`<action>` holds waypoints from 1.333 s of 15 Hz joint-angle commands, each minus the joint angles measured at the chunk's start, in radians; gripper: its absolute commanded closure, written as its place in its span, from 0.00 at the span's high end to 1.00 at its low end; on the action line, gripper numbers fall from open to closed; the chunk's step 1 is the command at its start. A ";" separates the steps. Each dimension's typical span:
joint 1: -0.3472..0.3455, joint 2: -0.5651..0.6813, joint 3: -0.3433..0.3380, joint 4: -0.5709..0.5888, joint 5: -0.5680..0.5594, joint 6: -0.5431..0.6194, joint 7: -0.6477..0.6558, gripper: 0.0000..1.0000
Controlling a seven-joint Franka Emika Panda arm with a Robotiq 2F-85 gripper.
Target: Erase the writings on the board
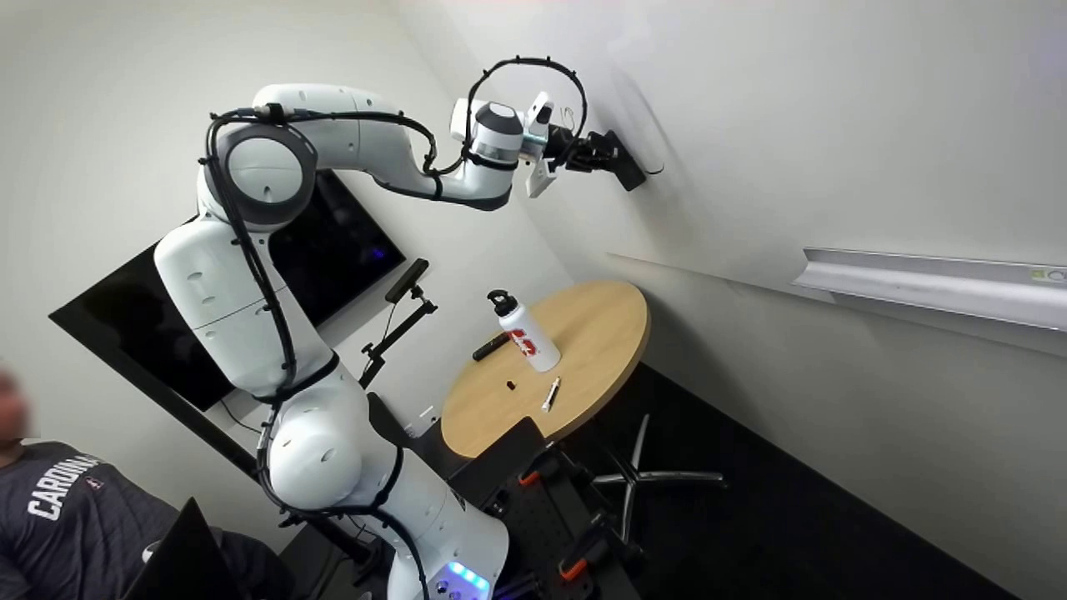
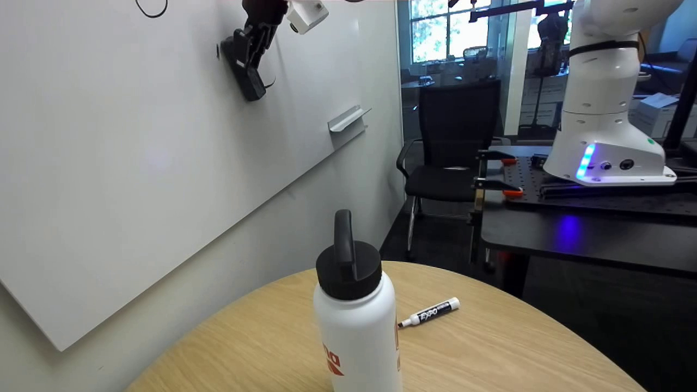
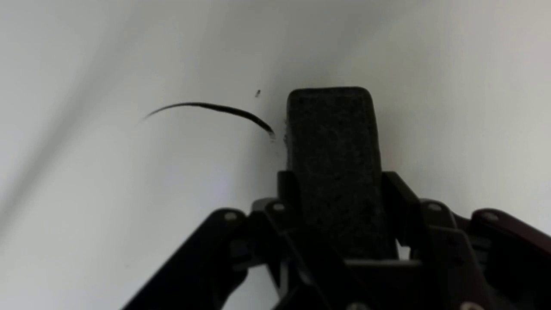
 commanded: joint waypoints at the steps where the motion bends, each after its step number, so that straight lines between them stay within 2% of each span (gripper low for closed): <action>1: -0.029 -0.028 -0.073 -0.022 -0.132 0.043 0.131 0.28; 9: -0.039 -0.086 -0.165 -0.102 -0.454 0.132 0.501 0.28; 14: -0.049 -0.127 -0.216 -0.141 -0.594 0.133 0.640 0.28; 16: -0.053 -0.133 -0.227 -0.152 -0.607 0.136 0.643 0.28; 19: -0.065 -0.154 -0.225 -0.220 -0.429 0.294 0.403 0.28; 20: -0.040 -0.165 -0.245 -0.268 -0.347 0.339 0.313 0.28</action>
